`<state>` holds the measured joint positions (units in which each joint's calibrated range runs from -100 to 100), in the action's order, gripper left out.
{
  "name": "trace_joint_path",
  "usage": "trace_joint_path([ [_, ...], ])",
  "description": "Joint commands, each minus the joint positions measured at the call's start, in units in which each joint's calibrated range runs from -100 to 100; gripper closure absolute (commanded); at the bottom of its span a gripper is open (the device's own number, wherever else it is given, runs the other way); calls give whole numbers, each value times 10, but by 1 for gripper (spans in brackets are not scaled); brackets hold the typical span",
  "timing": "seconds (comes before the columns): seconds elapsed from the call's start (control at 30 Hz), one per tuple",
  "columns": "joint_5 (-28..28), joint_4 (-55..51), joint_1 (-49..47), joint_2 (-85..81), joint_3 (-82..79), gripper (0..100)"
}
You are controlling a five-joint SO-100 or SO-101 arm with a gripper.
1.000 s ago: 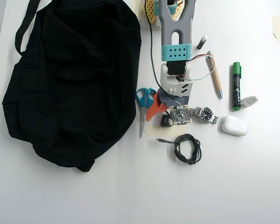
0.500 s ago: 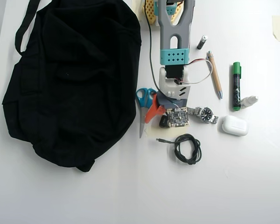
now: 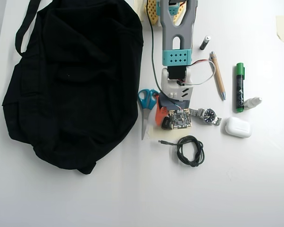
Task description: Put the black bike light into the black bag
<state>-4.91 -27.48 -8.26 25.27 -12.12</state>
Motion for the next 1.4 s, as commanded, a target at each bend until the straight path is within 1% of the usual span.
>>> trace_joint_path([
  [0.0,-3,8,5,-7,25,97],
  [0.37,-3,8,3,-21,25,98],
  [0.8,-3,-11,6,-117,16,98],
  [0.97,-3,-70,21,-176,16,98],
  [1.17,6,-195,51,-281,16,98],
  [1.2,16,-219,65,-315,16,98],
  [1.37,18,-228,100,-397,-25,98],
])
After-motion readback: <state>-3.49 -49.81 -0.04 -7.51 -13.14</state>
